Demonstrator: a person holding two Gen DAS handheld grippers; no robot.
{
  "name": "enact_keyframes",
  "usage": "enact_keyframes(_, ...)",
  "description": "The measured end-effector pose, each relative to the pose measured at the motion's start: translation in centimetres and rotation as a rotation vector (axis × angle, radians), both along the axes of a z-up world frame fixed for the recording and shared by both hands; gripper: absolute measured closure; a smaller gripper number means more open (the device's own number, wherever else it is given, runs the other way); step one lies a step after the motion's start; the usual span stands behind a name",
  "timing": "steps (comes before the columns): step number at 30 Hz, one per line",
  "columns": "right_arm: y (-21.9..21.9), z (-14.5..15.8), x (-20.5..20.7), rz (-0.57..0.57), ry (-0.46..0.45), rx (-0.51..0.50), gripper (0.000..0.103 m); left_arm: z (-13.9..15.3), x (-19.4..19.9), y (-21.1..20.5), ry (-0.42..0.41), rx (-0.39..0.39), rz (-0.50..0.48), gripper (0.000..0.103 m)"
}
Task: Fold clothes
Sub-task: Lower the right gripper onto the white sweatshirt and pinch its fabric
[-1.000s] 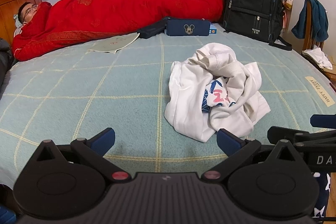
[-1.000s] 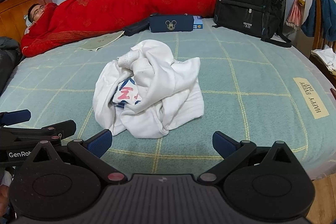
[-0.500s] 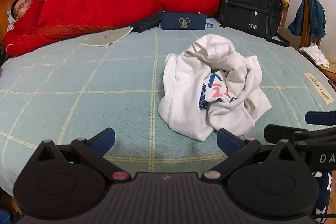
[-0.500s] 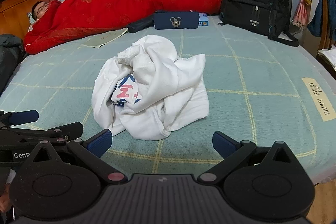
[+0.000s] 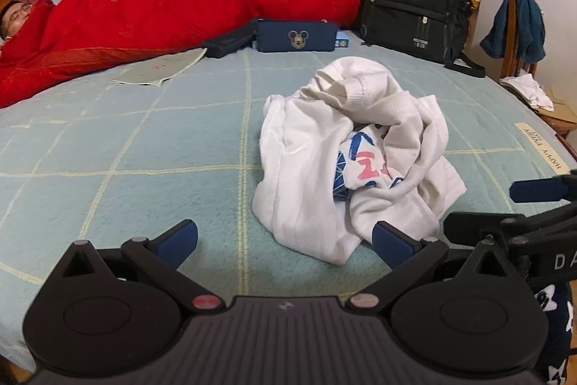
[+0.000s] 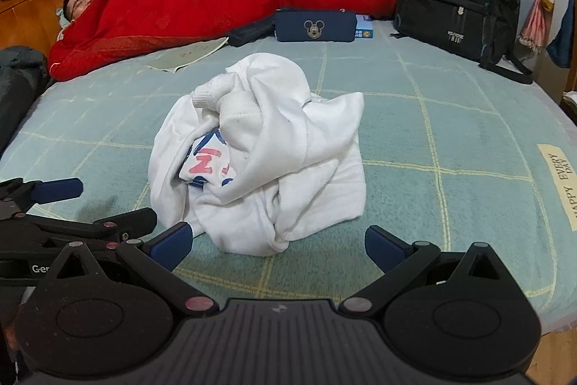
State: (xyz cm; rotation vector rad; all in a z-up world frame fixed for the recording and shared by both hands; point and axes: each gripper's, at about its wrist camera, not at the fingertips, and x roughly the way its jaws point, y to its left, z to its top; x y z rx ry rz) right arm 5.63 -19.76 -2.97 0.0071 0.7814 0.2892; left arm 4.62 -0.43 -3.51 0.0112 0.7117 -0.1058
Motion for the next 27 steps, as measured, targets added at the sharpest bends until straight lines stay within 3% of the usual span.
enact_keyframes(7, 0.1, 0.0, 1.0, 0.067, -0.027, -0.066, 0.0, -0.4, 0.9, -0.2, 0.002, 0.016, -0.06, 0.001)
enact_keyframes(13, -0.1, -0.4, 1.6, 0.098, -0.033, -0.01, 0.0, -0.4, 1.8, -0.6, 0.007, 0.041, -0.064, 0.001)
enact_keyframes(18, 0.0, -1.0, 1.0, 0.221, -0.12, 0.011, 0.0, -0.3, 1.9, 0.3, -0.011, 0.038, -0.077, 0.001)
enact_keyframes(27, 0.0, -1.4, 1.6, 0.23, -0.05, -0.004, 0.0, -1.1, 1.8, 1.7, -0.007, 0.053, -0.099, 0.001)
